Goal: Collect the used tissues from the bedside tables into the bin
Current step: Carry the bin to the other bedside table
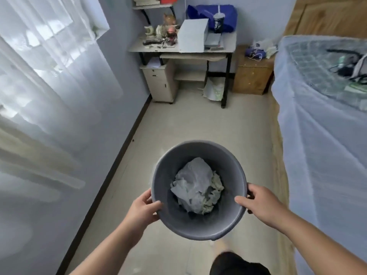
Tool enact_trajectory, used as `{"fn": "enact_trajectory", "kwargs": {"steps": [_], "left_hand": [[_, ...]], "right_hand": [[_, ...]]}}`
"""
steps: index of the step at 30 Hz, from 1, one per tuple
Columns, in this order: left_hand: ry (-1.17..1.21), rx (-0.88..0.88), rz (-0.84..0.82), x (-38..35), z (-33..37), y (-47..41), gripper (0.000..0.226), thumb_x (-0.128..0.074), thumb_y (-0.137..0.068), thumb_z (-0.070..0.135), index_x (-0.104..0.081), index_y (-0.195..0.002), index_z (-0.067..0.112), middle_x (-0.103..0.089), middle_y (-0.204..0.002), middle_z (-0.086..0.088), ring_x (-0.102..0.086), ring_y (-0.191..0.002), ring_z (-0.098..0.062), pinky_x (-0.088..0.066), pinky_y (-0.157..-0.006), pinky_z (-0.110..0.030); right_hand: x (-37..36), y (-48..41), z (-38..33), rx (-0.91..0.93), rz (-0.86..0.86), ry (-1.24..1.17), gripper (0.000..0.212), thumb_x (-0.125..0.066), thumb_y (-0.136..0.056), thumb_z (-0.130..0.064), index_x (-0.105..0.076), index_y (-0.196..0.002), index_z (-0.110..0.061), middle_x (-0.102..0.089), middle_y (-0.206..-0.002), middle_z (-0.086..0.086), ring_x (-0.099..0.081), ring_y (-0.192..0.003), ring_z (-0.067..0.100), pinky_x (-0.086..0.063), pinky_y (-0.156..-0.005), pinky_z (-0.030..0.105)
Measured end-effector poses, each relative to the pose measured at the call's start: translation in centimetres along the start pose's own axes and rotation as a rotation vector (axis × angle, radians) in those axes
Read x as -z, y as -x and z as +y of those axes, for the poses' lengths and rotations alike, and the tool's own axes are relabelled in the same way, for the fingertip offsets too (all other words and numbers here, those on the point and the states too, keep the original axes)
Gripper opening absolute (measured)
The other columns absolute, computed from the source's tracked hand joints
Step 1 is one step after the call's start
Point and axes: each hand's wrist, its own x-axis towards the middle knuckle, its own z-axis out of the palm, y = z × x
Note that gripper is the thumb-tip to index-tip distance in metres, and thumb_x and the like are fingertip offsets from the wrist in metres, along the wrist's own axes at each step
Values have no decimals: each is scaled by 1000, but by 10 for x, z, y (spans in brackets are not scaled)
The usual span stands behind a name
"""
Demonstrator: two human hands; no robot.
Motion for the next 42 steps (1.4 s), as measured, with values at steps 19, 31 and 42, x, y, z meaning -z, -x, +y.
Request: {"fn": "enact_trajectory", "kwargs": {"steps": [19, 31, 42], "left_hand": [[-142, 13, -182, -125, 227, -308, 43, -65, -84, 4, -81, -106, 37, -82, -110, -3, -80, -97, -26, -66, -74, -34], [-280, 32, -420, -201, 368, -525, 36, -67, -74, 12, -82, -104, 26, -82, -107, -8, -80, -94, -25, -64, -72, -31], [-344, 35, -516, -337, 485, -671, 42, -73, -72, 7, -81, -110, 25, -81, -113, -8, -79, -99, -28, -65, -78, -35]], "right_hand": [[196, -261, -51, -134, 151, -63, 12, -68, -77, -40, -69, -83, -29, -70, -81, 7, -59, -60, 10, -52, -58, 30], [295, -410, -94, -326, 266, -148, 37, -67, -67, -48, -74, -91, -21, -75, -86, 7, -66, -67, 9, -56, -63, 30], [429, -538, -68, -350, 378, -226, 7, -69, -92, -23, -74, -96, -26, -76, -82, -2, -73, -75, 19, -58, -63, 29]]}}
